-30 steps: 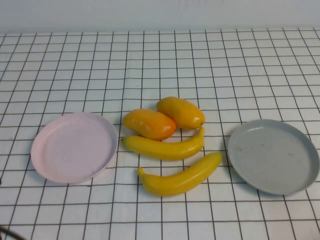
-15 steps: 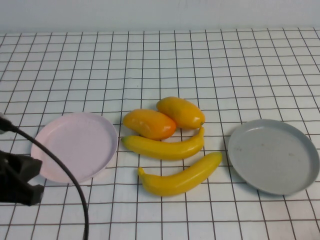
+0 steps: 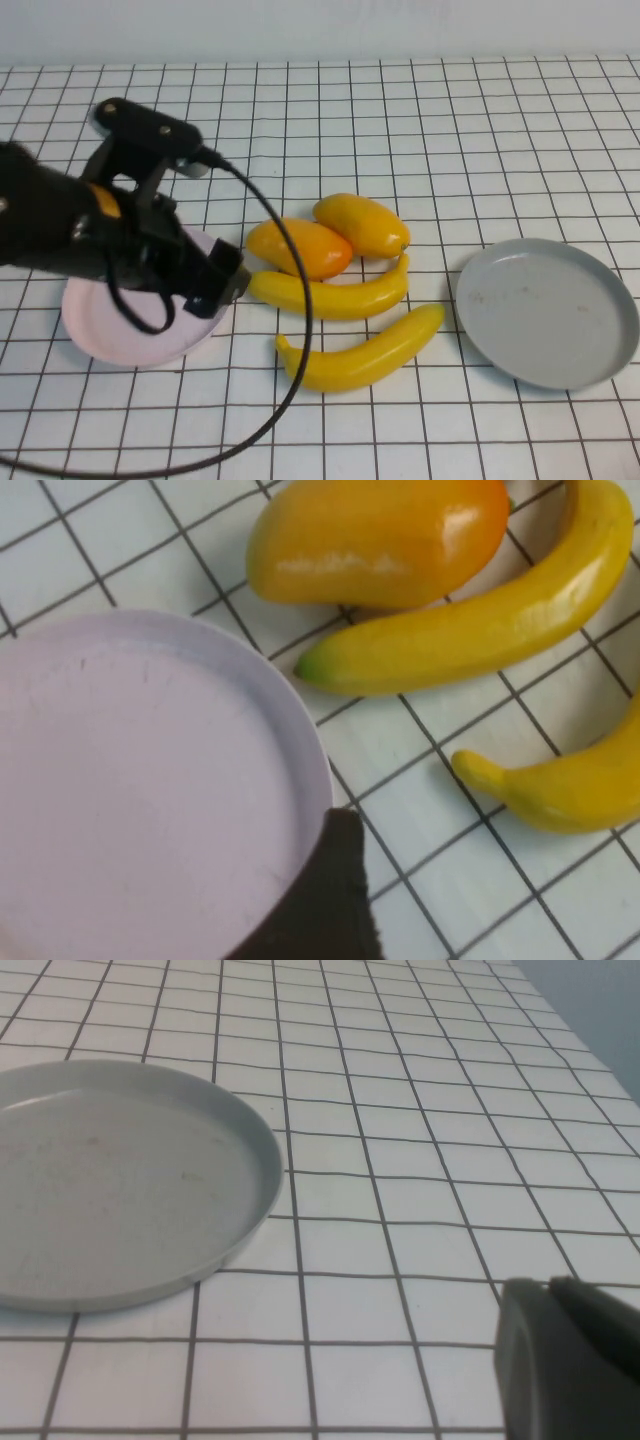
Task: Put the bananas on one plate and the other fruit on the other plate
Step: Put one type of fruit in the left plate
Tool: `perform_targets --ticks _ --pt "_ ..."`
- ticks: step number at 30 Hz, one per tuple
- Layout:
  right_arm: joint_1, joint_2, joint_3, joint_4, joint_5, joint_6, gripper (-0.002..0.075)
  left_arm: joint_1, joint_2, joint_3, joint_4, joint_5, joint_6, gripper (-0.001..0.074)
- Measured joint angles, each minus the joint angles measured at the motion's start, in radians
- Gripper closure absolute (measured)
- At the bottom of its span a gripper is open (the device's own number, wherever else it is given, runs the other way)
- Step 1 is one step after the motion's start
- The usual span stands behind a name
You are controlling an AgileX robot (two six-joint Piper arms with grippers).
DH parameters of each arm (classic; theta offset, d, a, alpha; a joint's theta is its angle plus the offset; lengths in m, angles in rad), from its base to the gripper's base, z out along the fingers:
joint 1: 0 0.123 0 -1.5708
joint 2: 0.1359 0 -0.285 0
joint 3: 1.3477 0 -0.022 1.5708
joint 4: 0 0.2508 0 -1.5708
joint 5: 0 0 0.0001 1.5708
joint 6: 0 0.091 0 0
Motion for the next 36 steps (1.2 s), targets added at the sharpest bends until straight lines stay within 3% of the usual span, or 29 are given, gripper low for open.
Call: perform_targets --ticks 5,9,15,25,36 --pt "0.000 0.000 0.000 0.000 0.000 0.000 0.0742 -0.047 0.187 -0.147 0.052 0.026 0.022 0.0072" --pt "0.000 0.000 0.000 0.000 0.000 0.000 0.0742 -0.079 0.306 -0.225 0.064 0.040 0.184 0.0072" --pt "0.000 0.000 0.000 0.000 0.000 0.000 0.0742 -0.098 0.395 -0.237 0.064 -0.008 0.428 0.0073" --pt "0.000 0.000 0.000 0.000 0.000 0.000 0.0742 -0.074 0.428 -0.239 0.087 -0.260 0.503 0.0072" --pt "0.000 0.000 0.000 0.000 0.000 0.000 0.0742 -0.057 0.514 -0.240 0.064 -0.267 0.654 0.0073"
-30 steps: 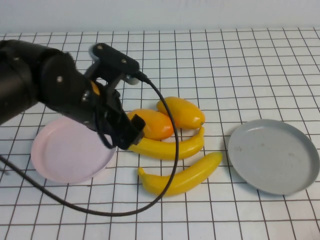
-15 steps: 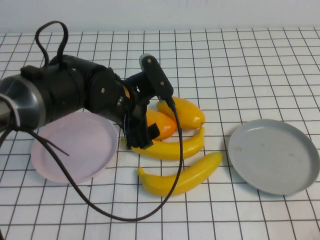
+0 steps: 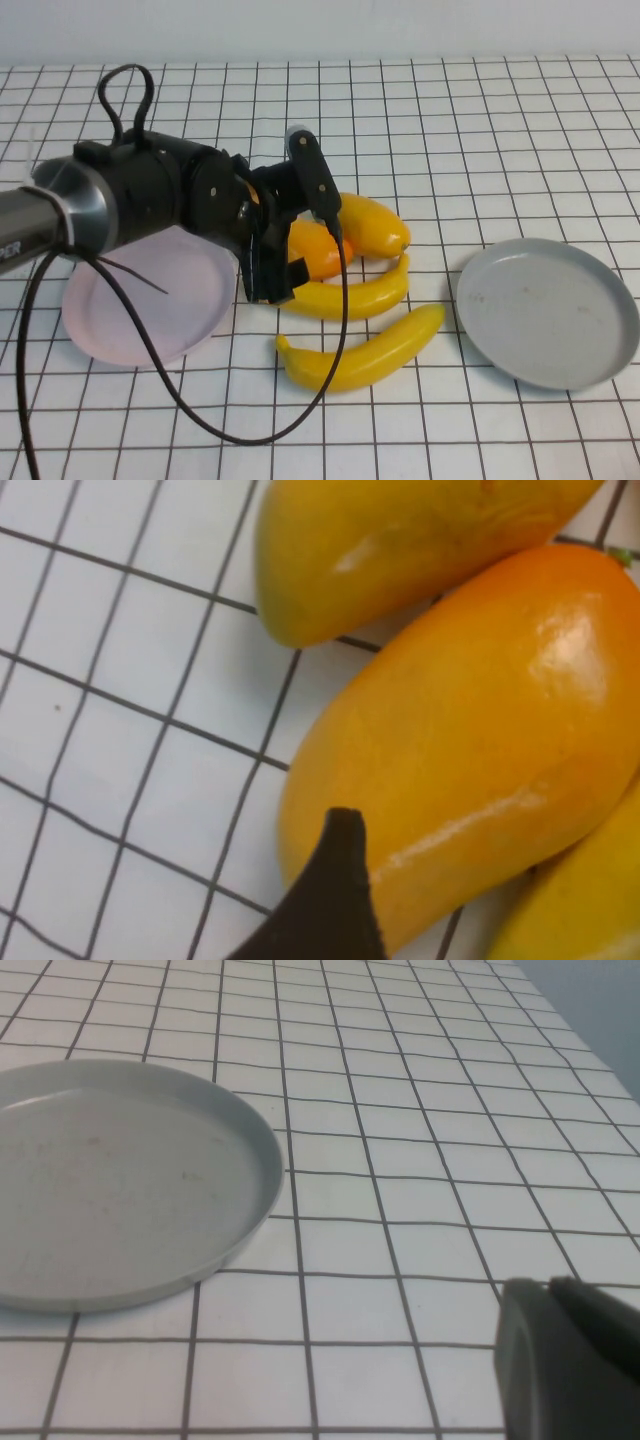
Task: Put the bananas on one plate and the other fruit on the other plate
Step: Put one type of fruit in the left plate
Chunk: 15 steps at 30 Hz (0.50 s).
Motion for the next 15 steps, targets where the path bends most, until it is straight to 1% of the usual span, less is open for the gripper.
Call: perform_targets --ticks 7,15 --pt "0.000 0.000 0.000 0.000 0.000 0.000 0.0742 0.000 0.064 -0.010 -0.012 -0.053 0.095 0.0073" --pt "0.000 0.000 0.000 0.000 0.000 0.000 0.0742 0.000 0.114 -0.080 -0.015 -0.074 0.110 0.0073"
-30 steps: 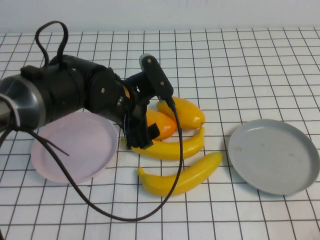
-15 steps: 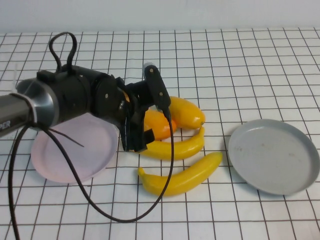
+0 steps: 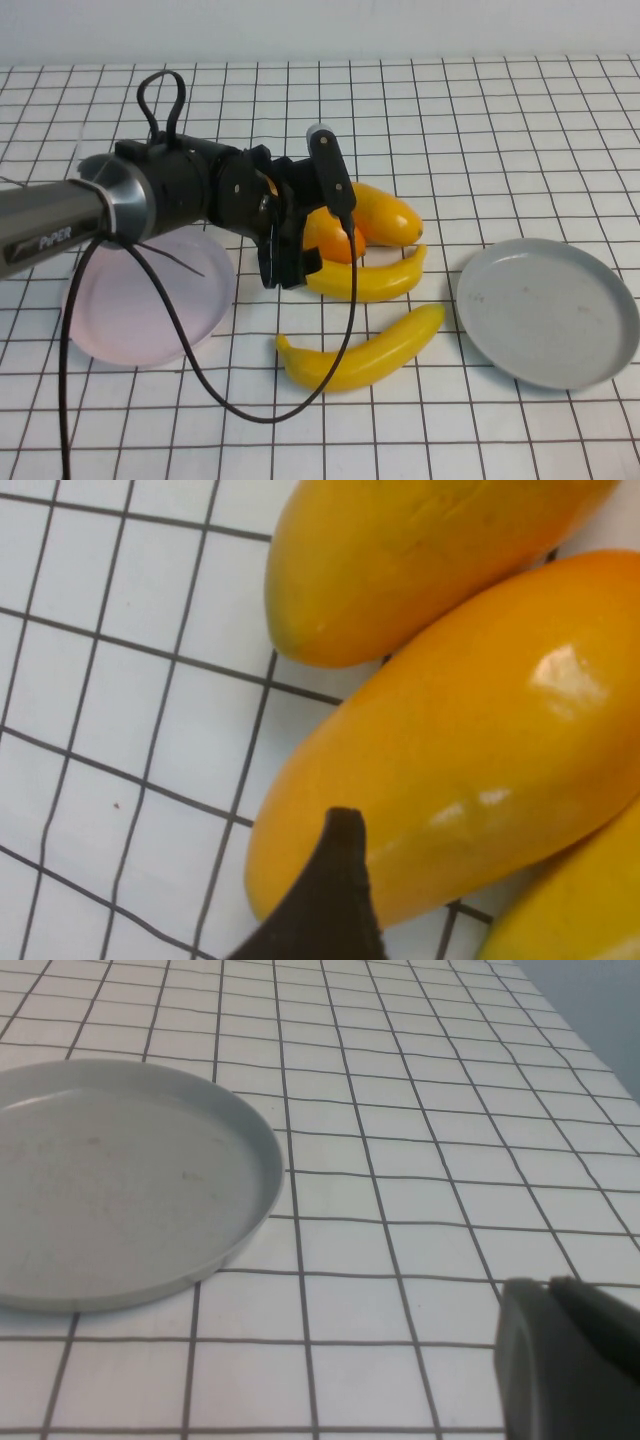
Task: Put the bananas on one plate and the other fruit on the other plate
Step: Put one type of fruit in the left plate
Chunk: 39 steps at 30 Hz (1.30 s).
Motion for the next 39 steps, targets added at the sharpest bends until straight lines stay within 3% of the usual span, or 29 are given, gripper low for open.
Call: perform_targets --ticks 14,39 --pt "0.000 0.000 0.000 0.000 0.000 0.000 0.0742 0.000 0.021 -0.140 -0.002 0.138 -0.002 0.0073" --pt "-0.001 0.000 0.000 0.000 0.000 0.000 0.0742 0.016 0.191 -0.268 -0.112 0.157 0.089 0.0073"
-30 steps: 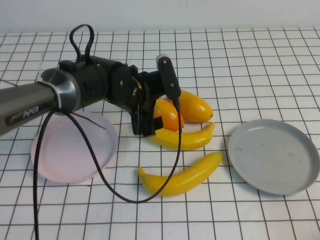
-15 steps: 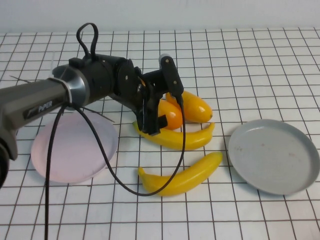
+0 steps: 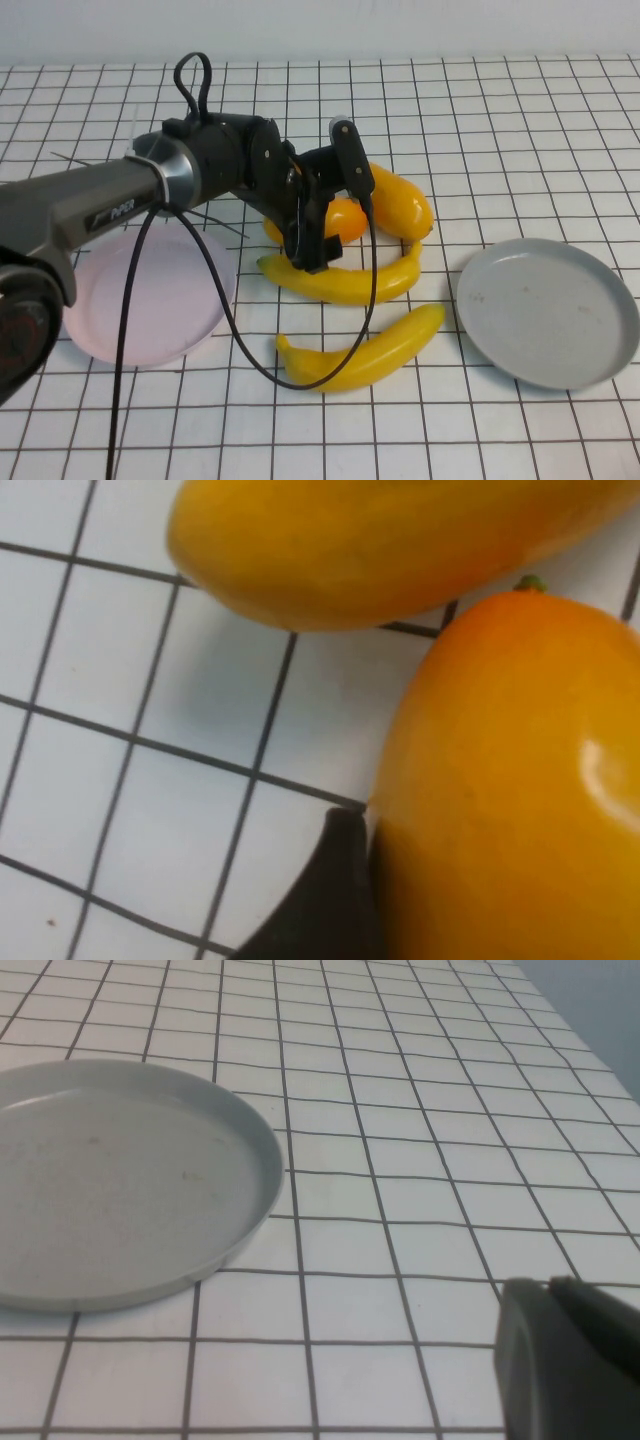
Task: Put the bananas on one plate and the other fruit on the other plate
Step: Put one type of fruit in the left plate
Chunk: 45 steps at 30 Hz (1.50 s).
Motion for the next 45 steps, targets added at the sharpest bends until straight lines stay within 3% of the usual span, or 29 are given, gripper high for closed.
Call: perform_targets --ticks 4,8,11,20,26,31,34,45 --pt "0.000 0.000 0.000 0.000 0.000 0.000 0.0742 0.000 0.011 0.000 -0.013 0.023 0.004 0.0078" --pt "0.000 0.000 0.000 0.000 0.000 0.000 0.0742 0.000 0.011 -0.002 -0.016 0.024 -0.019 0.0189" --pt "0.000 0.000 0.000 0.000 0.000 0.000 0.0742 0.000 0.012 -0.024 0.007 0.024 -0.082 0.0199" --pt "0.000 0.000 0.000 0.000 0.000 0.000 0.0742 0.002 -0.070 -0.083 0.215 0.047 -0.549 0.0199" --pt "0.000 0.000 0.000 0.000 0.000 0.000 0.0742 0.044 -0.303 0.144 0.228 0.031 -0.722 0.0199" --pt "0.000 0.000 0.000 0.000 0.000 0.000 0.0742 0.166 -0.497 0.460 0.230 -0.047 -0.877 0.0199" --pt "0.000 0.000 0.000 0.000 0.000 0.000 0.0742 0.242 -0.539 0.567 0.234 -0.071 -0.925 0.0199" --pt "0.000 0.000 0.000 0.000 0.000 0.000 0.0742 0.274 -0.442 0.607 0.333 -0.073 -1.068 0.0199"
